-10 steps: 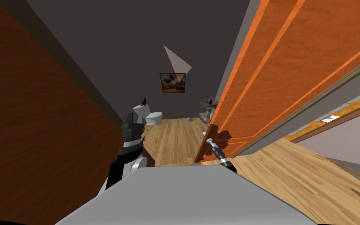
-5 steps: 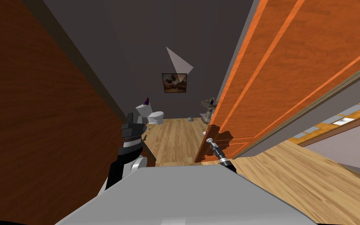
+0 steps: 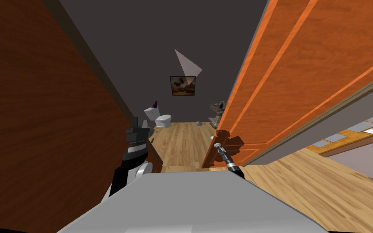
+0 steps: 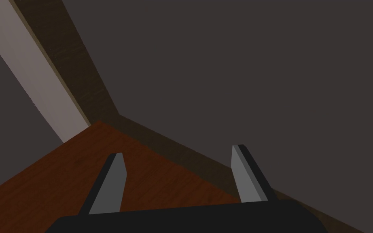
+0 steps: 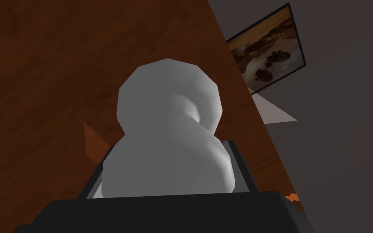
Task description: Pull the door open
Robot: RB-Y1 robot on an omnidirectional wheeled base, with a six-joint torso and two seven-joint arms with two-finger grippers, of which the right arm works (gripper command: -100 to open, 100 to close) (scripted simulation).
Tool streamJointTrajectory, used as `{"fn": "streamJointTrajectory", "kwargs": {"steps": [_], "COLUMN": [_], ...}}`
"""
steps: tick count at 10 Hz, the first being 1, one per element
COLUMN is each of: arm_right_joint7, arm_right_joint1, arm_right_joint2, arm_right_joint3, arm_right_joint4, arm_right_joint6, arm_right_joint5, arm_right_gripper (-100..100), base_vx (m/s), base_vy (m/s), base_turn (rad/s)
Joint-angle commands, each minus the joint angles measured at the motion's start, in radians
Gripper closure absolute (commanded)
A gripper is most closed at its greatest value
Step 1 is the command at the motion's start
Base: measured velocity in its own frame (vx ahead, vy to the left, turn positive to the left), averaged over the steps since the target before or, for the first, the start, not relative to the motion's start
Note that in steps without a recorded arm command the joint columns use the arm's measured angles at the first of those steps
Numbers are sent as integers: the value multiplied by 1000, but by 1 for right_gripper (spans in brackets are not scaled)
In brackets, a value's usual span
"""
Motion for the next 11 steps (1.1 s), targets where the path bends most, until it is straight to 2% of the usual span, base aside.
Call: {"fn": "streamJointTrajectory", "kwargs": {"steps": [1, 2, 3, 4, 6, 7, 8, 9, 11], "arm_right_joint7": [-50, -66, -101, -107, -172, -189, -223, -231, -296], "arm_right_joint1": [-1, -1, -2, -2, -4, -4, -6, -6, -8], "arm_right_joint2": [-1, -1, -2, -2, -4, -4, -5, -5, -7], "arm_right_joint3": [13, 13, 22, 22, 42, 42, 52, 52, 73], "arm_right_joint4": [-4, -4, -5, -5, -8, -8, -10, -10, -14], "arm_right_joint6": [5, 5, 9, 9, 18, 18, 23, 23, 33], "arm_right_joint5": [-32, -32, -55, -55, -104, -104, -128, -128, -181], "arm_right_gripper": [100, 100, 100, 100, 100, 100, 100, 100, 100], "base_vx": [-70, -56, -49, -39, -67, -59, -57, -41, -57], "base_vy": [-30, -28, -32, -23, -36, -38, -29, -22, -34], "base_turn": [95, 60, 98, 50, 122, 63, 81, 51, 126]}}
